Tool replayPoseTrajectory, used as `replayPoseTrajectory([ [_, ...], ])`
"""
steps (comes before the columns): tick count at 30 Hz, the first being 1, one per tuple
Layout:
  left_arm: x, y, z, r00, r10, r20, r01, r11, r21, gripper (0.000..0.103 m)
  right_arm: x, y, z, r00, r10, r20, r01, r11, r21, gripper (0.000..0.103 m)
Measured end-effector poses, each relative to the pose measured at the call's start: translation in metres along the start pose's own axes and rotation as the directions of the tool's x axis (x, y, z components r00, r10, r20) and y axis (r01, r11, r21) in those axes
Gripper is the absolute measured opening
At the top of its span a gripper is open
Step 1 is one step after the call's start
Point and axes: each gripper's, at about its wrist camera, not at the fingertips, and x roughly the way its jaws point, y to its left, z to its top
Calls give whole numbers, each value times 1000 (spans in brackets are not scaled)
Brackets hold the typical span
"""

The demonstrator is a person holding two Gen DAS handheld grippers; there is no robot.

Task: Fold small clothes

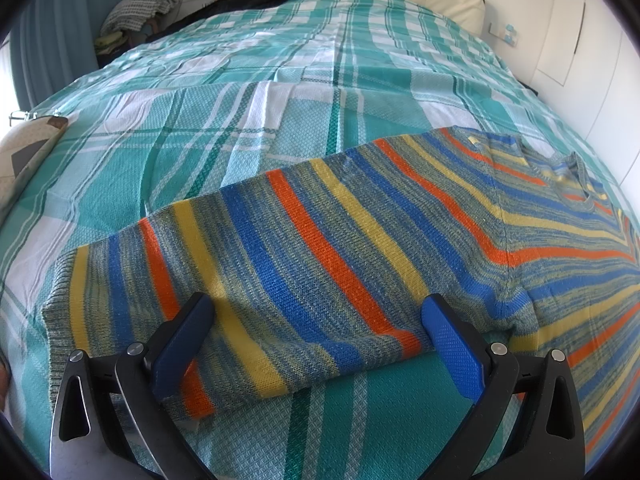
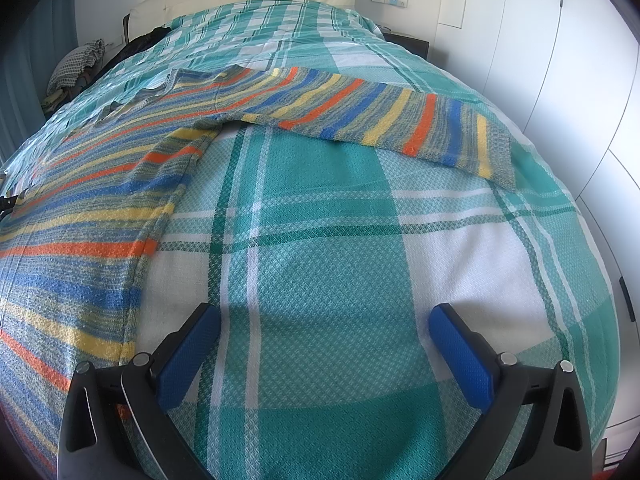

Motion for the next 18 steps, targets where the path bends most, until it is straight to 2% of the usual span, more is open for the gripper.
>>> replayPoseTrajectory([
  [18, 0, 0, 0, 1000, 0, 0, 0, 1000, 0, 103, 0, 1, 0, 1000, -6, 4, 6, 1000, -1, 103],
])
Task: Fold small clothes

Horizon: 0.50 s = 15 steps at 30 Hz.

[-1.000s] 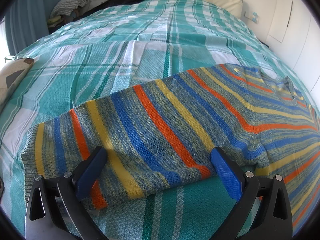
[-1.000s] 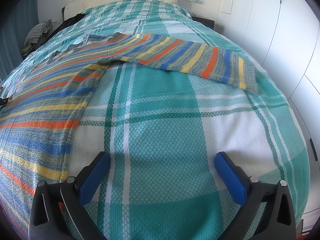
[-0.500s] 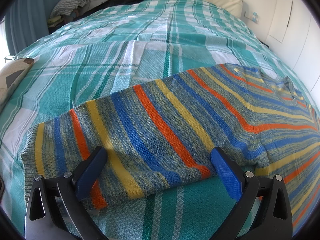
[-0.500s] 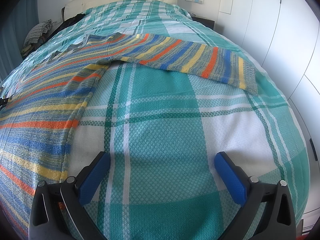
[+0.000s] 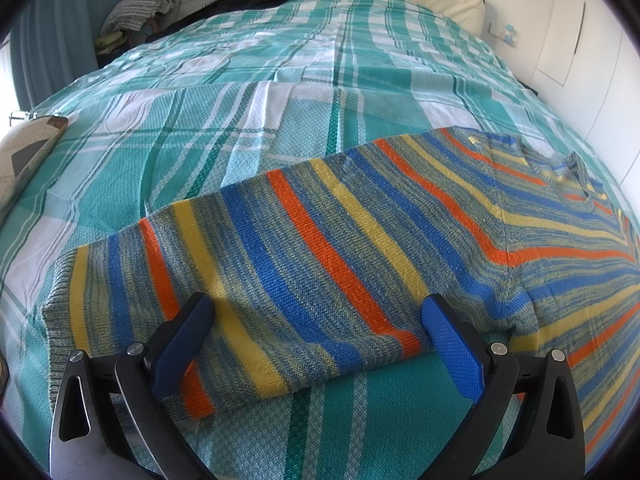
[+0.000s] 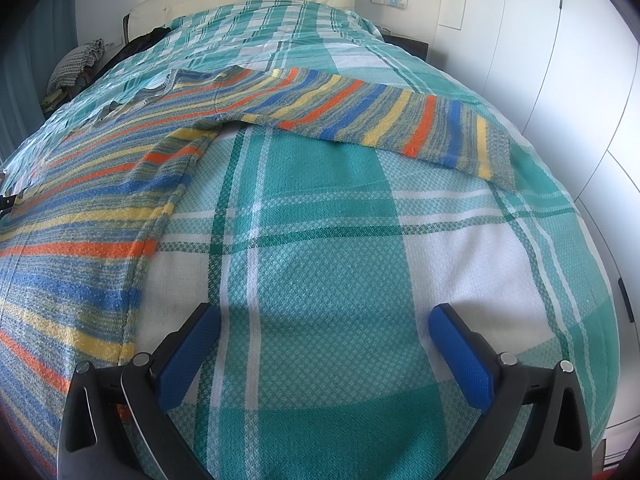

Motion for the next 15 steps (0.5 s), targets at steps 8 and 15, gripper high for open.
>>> replayPoseTrajectory([
  [8, 0, 0, 0, 1000, 0, 0, 0, 1000, 0, 103, 2, 0, 1, 1000, -5, 3, 5, 1000, 1, 103],
  [15, 0, 0, 0, 1000, 0, 0, 0, 1000, 0, 103, 2, 1, 0, 1000, -2, 12, 2, 1000, 5, 103],
])
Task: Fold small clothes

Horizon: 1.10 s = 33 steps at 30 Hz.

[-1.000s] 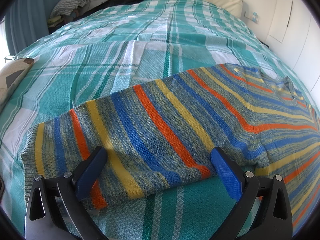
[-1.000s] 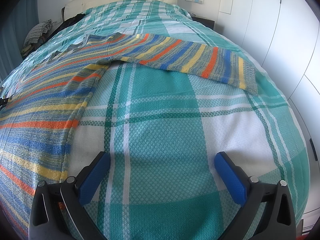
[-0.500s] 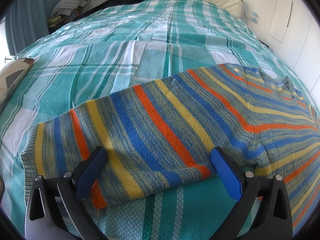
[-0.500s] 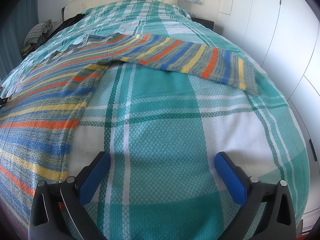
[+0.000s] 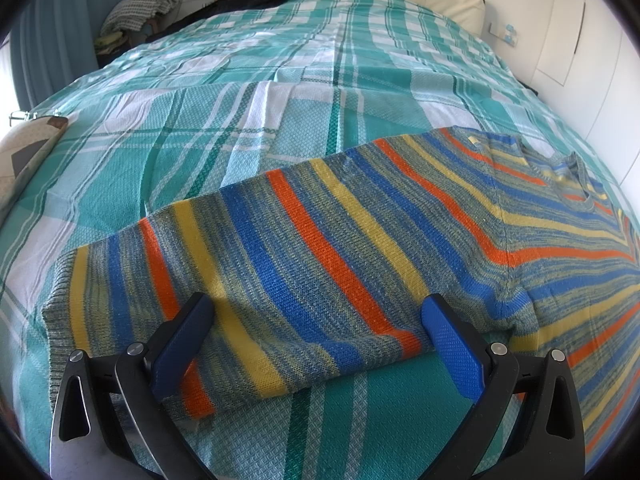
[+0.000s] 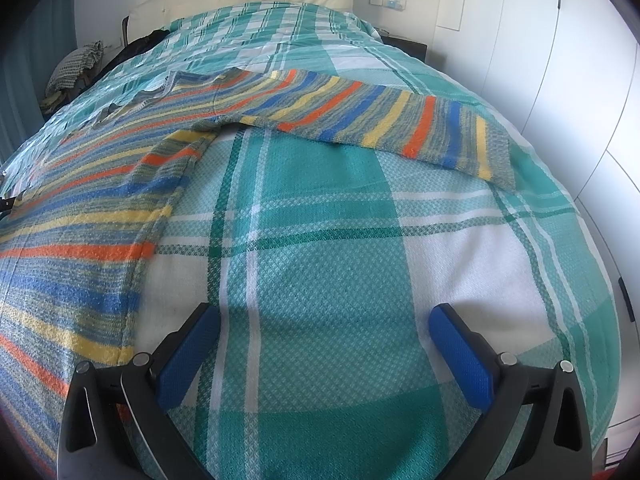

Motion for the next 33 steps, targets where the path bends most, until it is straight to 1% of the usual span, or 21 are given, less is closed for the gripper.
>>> replayPoseTrajectory([
  [29, 1, -2, 0, 1000, 8, 0, -8, 1000, 5, 103, -5, -1, -4, 1000, 4, -1, -4, 1000, 7, 103],
  [30, 1, -2, 0, 1000, 9, 1, -9, 1000, 5, 103, -6, -1, -3, 1000, 9, -15, -9, 1000, 5, 103],
  [32, 1, -3, 0, 1000, 14, 4, -14, 1000, 6, 103, -10, -6, 5, 998, 43, -51, -42, 999, 19, 102],
  [33, 1, -3, 0, 1000, 17, 3, -17, 1000, 3, 103, -17, -14, 9, 996, 82, -40, -79, 995, 58, 101],
])
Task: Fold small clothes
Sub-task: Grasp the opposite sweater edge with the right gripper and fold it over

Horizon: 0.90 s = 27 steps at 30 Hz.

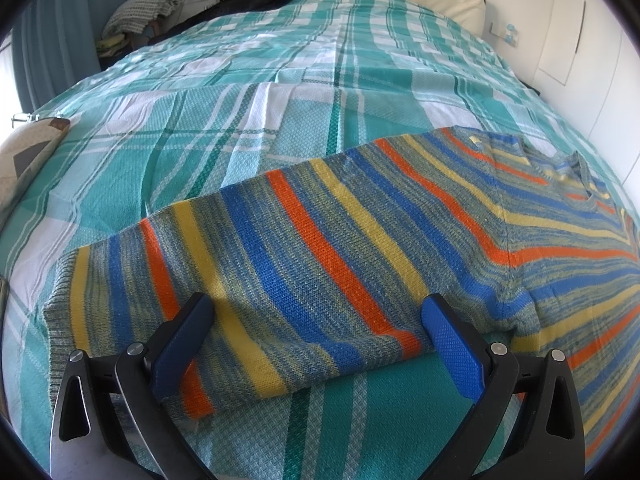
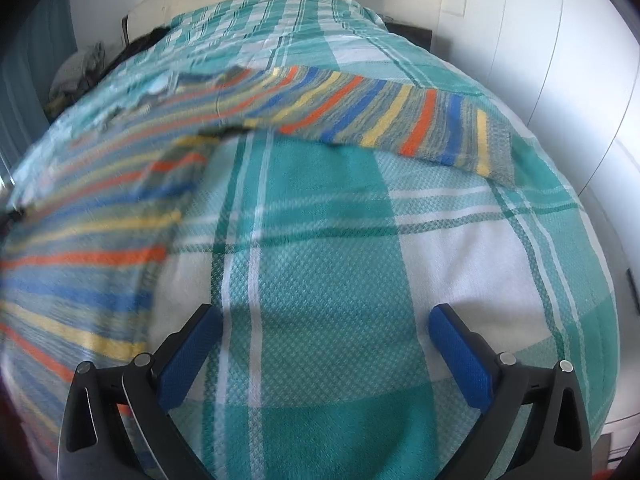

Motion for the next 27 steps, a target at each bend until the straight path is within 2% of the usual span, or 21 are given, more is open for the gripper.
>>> replayPoseTrajectory([
  [2, -3, -1, 1, 1000, 8, -20, -8, 1000, -17, 103, -23, -26, 12, 992, 83, 99, -94, 989, 110, 101],
  [4, -7, 0, 4, 998, 1, -59, -2, 999, -33, 103, -35, -58, 24, 977, 126, 169, -161, 965, 207, 101],
  [7, -19, -1, 5, 993, 4, -116, -9, 999, -42, 102, -36, -125, 40, 954, 175, 245, -261, 885, 386, 99],
  [9, -37, -4, 1, 996, 15, -91, -20, 999, -45, 102, -23, -171, 48, 948, 188, 255, -298, 804, 515, 91],
  [11, -63, -8, -6, 999, 8, -31, -10, 998, -60, 102, 3, -204, 58, 943, 250, 220, -333, 725, 603, 82],
  [13, -87, -12, -17, 1000, -10, 14, 11, 996, -87, 102, 24, -216, 71, 931, 300, 207, -362, 696, 620, 77],
  [14, -94, -13, -22, 1000, -15, 26, 17, 995, -101, 102, 33, -218, 79, 929, 309, 202, -366, 694, 620, 74],
  [16, -104, -13, -35, 999, -26, 46, 32, 990, -136, 102, 50, -214, 94, 928, 325, 179, -363, 696, 620, 72],
  [18, -105, -11, -51, 999, -25, 43, 31, 988, -154, 102, 68, -203, 102, 931, 342, 127, -341, 689, 639, 50],
  [19, -102, -9, -58, 999, -17, 32, 22, 987, -159, 102, 77, -196, 107, 936, 341, 88, -316, 701, 639, 12],
  [20, -99, -8, -62, 1000, -14, 22, 17, 986, -163, 102, 80, -189, 111, 950, 309, 44, -267, 729, 630, 2],
  [21, -95, -5, -69, 1000, -9, 10, 11, 986, -167, 102, 78, -183, 116, 971, 241, 9, -197, 769, 608, 2],
  [22, -94, -2, -74, 1000, -2, 5, 3, 985, -170, 102, 70, -176, 122, 983, 180, 16, -155, 796, 585, 2],
  [23, -93, 1, -76, 1000, 3, 4, -2, 984, -177, 102, 60, -169, 130, 991, 132, 26, -124, 826, 550, 2],
  [24, -93, 3, -76, 1000, 4, 6, -3, 982, -188, 102, 46, -154, 143, 996, 79, 35, -86, 872, 481, 2],
  [26, -96, 6, -73, 999, -13, 29, 19, 978, -207, 102, 21, -121, 167, 996, 61, 65, -81, 930, 358, 2],
  [27, -97, 7, -72, 999, -18, 46, 27, 977, -209, 102, 7, -97, 182, 992, 88, 88, -110, 952, 286, 2],
])
